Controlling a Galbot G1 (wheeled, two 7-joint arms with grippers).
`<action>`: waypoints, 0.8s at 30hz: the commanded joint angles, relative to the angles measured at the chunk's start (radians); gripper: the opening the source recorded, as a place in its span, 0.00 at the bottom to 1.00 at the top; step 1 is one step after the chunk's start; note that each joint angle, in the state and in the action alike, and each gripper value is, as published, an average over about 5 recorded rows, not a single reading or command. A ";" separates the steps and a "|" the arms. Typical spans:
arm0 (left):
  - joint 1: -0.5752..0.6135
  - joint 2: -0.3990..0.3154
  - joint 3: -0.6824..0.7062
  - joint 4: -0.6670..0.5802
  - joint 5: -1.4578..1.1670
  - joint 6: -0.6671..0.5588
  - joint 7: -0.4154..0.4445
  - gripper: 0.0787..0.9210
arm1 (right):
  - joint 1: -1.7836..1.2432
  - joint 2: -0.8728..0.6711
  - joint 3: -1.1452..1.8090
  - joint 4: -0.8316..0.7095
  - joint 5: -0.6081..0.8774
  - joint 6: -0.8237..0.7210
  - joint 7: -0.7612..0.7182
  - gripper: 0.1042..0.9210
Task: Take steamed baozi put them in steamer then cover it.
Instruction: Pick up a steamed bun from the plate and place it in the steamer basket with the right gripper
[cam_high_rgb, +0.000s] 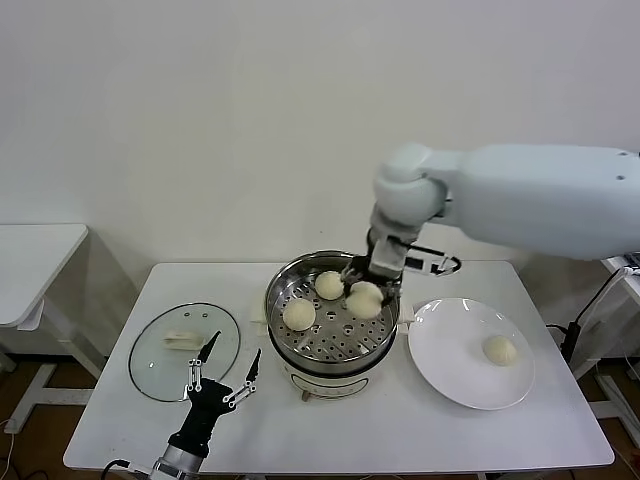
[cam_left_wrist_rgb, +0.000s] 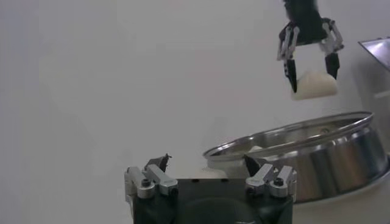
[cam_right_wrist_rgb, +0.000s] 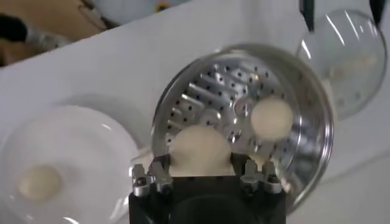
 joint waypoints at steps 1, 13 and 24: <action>0.001 0.003 -0.006 0.002 -0.002 0.000 -0.001 0.88 | -0.149 0.101 0.029 -0.006 -0.187 0.134 0.035 0.71; 0.002 0.002 -0.012 0.010 -0.004 -0.003 -0.003 0.88 | -0.232 0.131 0.048 -0.045 -0.250 0.171 0.022 0.74; 0.001 0.001 -0.014 0.014 -0.008 -0.007 -0.005 0.88 | -0.266 0.136 0.062 -0.066 -0.301 0.165 0.030 0.85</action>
